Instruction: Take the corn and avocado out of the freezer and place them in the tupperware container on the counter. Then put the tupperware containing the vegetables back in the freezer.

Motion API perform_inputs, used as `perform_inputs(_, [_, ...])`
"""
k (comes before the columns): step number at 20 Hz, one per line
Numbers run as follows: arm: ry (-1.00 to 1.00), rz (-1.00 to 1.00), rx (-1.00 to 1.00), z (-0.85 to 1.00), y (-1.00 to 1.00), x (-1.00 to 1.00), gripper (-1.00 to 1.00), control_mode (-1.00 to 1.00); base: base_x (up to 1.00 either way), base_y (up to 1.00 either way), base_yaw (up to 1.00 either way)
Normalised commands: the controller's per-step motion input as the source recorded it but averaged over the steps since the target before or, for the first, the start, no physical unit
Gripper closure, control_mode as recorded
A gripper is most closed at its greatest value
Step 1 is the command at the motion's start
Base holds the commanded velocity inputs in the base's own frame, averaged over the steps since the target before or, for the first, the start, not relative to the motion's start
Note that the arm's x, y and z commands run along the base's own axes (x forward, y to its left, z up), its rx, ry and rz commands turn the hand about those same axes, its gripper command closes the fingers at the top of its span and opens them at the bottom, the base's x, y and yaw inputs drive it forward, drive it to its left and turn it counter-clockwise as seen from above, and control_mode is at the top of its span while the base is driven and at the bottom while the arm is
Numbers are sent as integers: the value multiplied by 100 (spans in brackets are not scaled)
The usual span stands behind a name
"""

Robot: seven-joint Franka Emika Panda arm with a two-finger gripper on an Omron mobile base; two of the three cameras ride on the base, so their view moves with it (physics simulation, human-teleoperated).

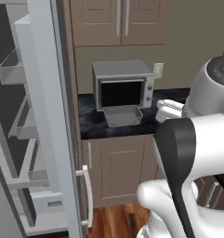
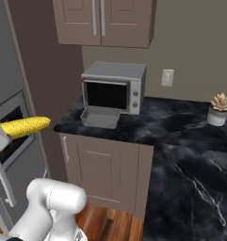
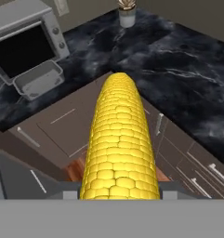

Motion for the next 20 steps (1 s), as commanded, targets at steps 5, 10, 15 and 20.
perform_inputs(5, [0, 0, 0, 0, 0, 0, 100, 100, 78, -11, 1])
perform_inputs(10, [0, 1, 14, -10, -19, 56, 100, -100, 34, -5, 0])
perform_inputs(15, [0, 6, 21, -43, -35, 100, 100, -100, 0, 0, 0])
perform_inputs(20, [0, 8, 10, -62, -1, 100, 100, -100, 0, 0, 0])
